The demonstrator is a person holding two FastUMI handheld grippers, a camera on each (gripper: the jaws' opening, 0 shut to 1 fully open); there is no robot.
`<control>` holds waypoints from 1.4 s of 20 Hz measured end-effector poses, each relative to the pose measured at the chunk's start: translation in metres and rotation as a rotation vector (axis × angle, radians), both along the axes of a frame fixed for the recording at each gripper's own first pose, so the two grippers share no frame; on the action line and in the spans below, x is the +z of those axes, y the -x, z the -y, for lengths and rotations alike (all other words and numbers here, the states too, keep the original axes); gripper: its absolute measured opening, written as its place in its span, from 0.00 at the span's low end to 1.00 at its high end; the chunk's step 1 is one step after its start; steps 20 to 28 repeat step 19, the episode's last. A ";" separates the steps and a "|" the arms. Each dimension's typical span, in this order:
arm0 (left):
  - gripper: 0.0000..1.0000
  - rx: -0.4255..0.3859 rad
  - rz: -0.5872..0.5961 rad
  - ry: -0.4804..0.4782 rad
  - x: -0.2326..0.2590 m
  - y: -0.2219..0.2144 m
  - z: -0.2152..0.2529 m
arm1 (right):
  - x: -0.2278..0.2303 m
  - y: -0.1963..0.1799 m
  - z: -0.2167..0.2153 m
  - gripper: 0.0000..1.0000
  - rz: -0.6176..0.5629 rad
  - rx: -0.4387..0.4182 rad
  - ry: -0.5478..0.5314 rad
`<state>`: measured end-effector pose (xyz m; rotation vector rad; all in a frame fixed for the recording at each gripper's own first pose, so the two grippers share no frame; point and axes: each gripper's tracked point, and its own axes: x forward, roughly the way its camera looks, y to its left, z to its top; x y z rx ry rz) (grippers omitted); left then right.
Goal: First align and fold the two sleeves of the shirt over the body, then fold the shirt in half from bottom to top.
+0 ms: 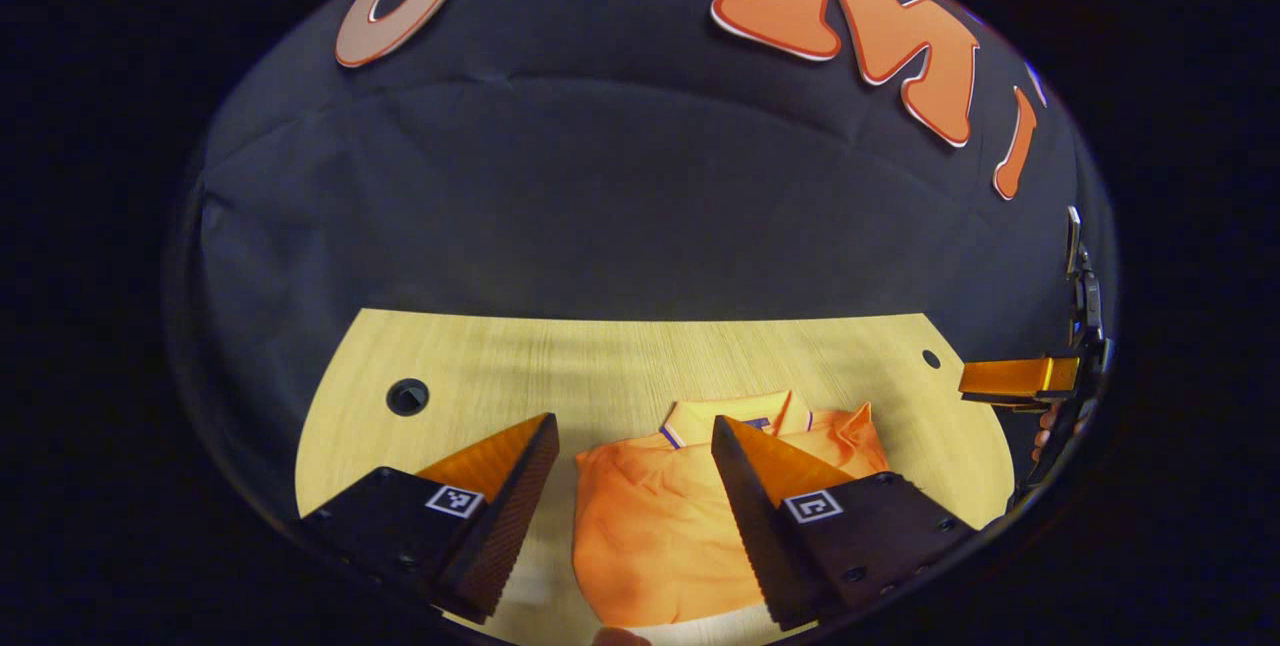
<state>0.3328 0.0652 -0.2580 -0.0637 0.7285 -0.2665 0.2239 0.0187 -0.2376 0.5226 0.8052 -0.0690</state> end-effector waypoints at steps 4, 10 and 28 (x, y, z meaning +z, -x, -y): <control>0.96 0.006 0.105 -0.013 0.049 0.028 -0.001 | 0.046 0.018 0.007 0.93 0.117 0.015 0.123; 0.99 0.031 0.237 0.019 0.121 0.091 0.014 | 0.123 0.062 0.006 0.97 0.312 0.055 0.245; 0.98 0.018 0.445 0.026 0.199 0.195 0.041 | 0.201 0.151 -0.005 0.97 0.540 0.092 0.398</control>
